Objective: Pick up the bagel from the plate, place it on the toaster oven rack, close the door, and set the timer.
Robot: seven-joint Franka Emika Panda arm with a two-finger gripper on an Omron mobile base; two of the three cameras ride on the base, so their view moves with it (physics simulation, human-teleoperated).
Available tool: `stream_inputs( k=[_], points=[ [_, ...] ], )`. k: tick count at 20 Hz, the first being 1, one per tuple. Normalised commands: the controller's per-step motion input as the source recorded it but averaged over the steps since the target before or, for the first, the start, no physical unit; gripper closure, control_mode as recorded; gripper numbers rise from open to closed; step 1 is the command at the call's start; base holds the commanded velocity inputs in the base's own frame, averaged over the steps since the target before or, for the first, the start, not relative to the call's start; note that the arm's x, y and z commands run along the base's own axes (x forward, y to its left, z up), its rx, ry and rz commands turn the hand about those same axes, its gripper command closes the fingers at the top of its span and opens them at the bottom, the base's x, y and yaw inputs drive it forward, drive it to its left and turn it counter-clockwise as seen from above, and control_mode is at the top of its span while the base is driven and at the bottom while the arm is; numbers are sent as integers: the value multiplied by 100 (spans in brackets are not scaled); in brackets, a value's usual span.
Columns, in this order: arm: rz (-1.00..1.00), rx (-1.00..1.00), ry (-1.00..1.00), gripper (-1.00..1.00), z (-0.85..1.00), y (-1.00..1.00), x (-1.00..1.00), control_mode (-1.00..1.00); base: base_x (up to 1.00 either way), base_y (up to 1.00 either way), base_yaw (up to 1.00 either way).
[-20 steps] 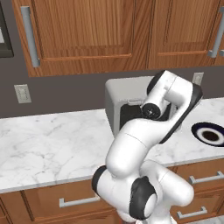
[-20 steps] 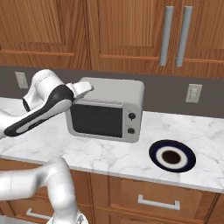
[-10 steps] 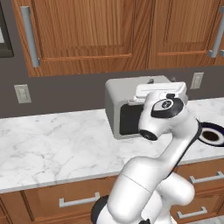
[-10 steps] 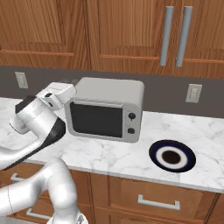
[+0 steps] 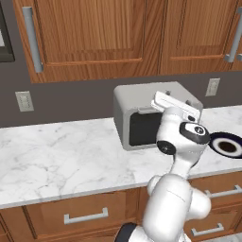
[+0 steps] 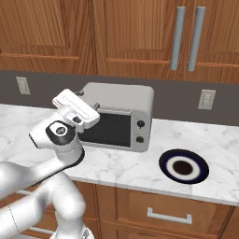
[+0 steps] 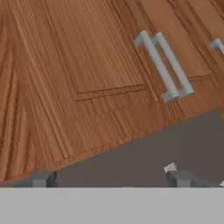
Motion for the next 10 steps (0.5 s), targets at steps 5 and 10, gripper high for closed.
stream_inputs(
  k=[5, 10],
  points=[
    [36, 71, -12, -100, 46, 53, 15, -100, 0, 0, 0],
    [42, 55, -41, -100, 50, 47, 2, -100, 0, 0, 0]
  ],
)
